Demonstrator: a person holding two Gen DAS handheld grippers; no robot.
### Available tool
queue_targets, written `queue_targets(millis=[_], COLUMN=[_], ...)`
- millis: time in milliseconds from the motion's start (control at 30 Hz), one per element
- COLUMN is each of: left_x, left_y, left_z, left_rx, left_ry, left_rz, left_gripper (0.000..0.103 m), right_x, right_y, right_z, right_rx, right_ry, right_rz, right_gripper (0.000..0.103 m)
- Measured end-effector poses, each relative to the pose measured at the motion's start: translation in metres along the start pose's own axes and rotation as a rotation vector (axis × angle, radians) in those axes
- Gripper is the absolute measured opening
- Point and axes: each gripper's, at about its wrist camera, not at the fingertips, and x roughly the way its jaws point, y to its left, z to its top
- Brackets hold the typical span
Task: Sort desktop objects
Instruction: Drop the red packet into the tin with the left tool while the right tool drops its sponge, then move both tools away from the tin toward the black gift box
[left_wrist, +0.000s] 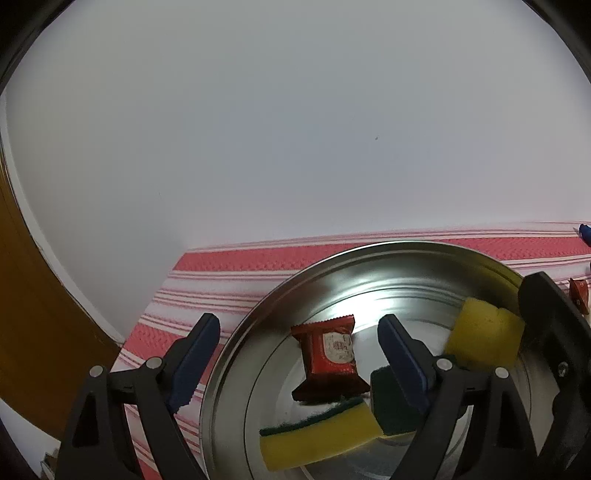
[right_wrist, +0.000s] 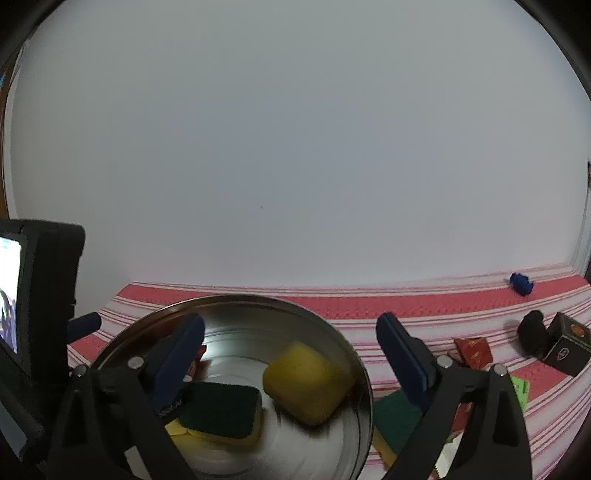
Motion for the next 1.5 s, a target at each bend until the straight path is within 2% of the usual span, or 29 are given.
queue_targets(millis=[133, 400, 533, 667, 833, 1033, 1133, 1333, 1500], left_x=[-0.003, -0.006, -0.011, -0.023, -0.04, -0.062, -0.071, -0.096, -0.106], left_y=[0.002, 0.006, 0.006, 0.01, 0.013, 0.005, 0.006, 0.01, 0.005], left_z=[0.001, 0.002, 0.002, -0.001, -0.007, -0.017, -0.023, -0.041, -0.055], left_rx=[-0.016, -0.051, -0.053, -0.093, -0.161, -0.161, -0.192, -0.267, -0.296], left_ry=[-0.014, -0.024, -0.049, -0.126, -0.205, -0.329, -0.376, -0.479, -0.5], left_rz=[0.004, 0.006, 0.026, 0.054, 0.023, 0.06, 0.038, 0.044, 0.009], left_gripper=[0.089, 0.089, 0.089, 0.089, 0.089, 0.089, 0.089, 0.089, 0.089], right_x=[-0.011, -0.013, -0.021, -0.037, -0.044, -0.06, -0.067, -0.067, -0.073], right_y=[0.001, 0.0, 0.001, 0.001, 0.0, -0.008, -0.009, -0.003, -0.005], right_z=[0.001, -0.003, -0.008, -0.014, -0.023, -0.027, -0.035, -0.03, -0.031], right_rx=[0.023, 0.047, 0.041, 0.027, -0.029, -0.003, -0.006, -0.049, -0.055], right_ry=[-0.052, -0.069, -0.107, -0.181, -0.187, -0.24, -0.275, -0.263, -0.259], right_rz=[-0.034, -0.049, -0.069, -0.099, -0.153, -0.157, -0.147, -0.182, -0.182], right_gripper=[0.103, 0.103, 0.103, 0.103, 0.103, 0.103, 0.103, 0.103, 0.103])
